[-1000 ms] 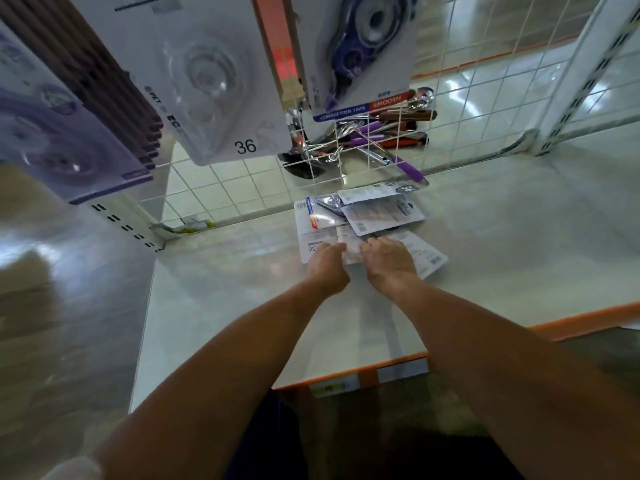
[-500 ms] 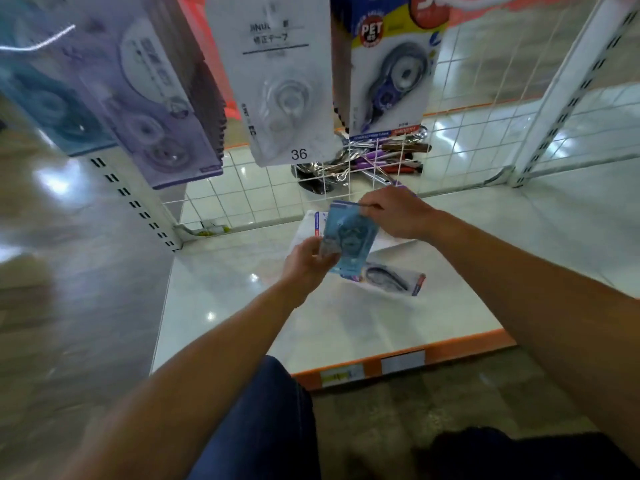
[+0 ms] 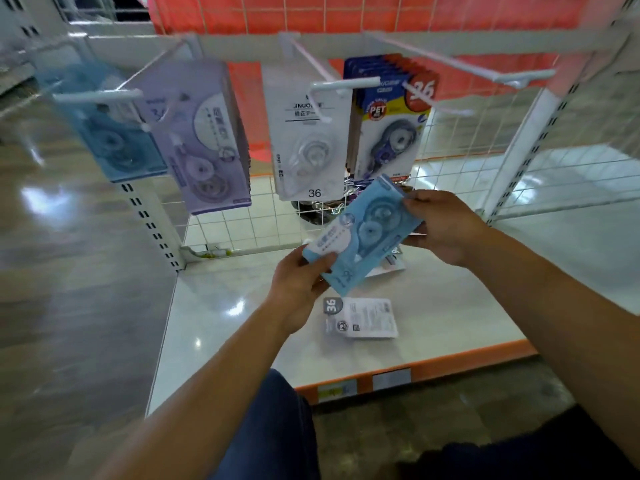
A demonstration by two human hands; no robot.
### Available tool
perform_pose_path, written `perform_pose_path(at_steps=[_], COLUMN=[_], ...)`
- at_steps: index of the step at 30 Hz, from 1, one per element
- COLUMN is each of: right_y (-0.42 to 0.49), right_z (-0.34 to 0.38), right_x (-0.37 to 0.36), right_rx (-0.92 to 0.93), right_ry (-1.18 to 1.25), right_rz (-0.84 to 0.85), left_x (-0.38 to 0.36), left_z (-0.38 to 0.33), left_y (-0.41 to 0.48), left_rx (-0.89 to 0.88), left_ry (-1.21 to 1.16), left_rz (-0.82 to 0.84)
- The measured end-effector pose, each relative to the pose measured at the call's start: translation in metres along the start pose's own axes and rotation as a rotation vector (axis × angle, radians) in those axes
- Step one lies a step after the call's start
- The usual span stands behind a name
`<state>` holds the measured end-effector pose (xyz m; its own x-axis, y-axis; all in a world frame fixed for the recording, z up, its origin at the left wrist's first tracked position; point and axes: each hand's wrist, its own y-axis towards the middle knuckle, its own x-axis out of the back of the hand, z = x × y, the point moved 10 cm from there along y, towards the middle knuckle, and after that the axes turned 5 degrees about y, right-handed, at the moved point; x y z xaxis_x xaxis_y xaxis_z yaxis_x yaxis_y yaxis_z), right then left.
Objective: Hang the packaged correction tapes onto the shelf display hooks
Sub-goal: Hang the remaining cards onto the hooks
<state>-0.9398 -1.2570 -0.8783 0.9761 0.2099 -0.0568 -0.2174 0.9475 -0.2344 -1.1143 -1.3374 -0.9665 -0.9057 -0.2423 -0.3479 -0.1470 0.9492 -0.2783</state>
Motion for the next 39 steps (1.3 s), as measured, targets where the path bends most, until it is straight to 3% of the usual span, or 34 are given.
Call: perform_pose_path(at_steps=[2,5,9,12,14,18,22,27,39], right_y=[-0.006,-0.014,-0.025,-0.042,-0.055,-0.067,-0.074,-0.077,-0.12], right_z=[0.002,0.007,0.017,0.011,0.011,0.031,0.038,0.032,0.1], right_x=[-0.009,-0.023,-0.055,-0.104,-0.132,-0.167,-0.199,-0.243,-0.327], right_rx=[0.001,0.081,0.2,0.237,0.344,0.537,0.546,0.328,0.696], right_ry=[-0.007,-0.282,-0.44,-0.484,-0.588,-0.717,-0.563,-0.113,-0.281], right_rz=[0.052,0.122,0.183,0.374,0.441,0.411,0.44,0.468,0.458], left_x=[0.003,0.026,0.042,0.041,0.041,0.059,0.09,0.136,0.188], left_z=[-0.01,-0.033,-0.07,-0.093,-0.109,-0.141,-0.168,-0.185,-0.237], left_y=[-0.009,-0.02,-0.038,-0.051,-0.058,-0.075,-0.098,-0.122,-0.185], left_rx=[-0.043,-0.141,-0.281,-0.355,-0.417,-0.503,-0.558,-0.537,-0.719], left_ry=[-0.136,-0.109,0.282,0.558,0.663,0.773,0.703,0.457,0.243], left_rz=[-0.021,-0.162,-0.254,-0.243,-0.223,-0.276,-0.37,-0.416,-0.588])
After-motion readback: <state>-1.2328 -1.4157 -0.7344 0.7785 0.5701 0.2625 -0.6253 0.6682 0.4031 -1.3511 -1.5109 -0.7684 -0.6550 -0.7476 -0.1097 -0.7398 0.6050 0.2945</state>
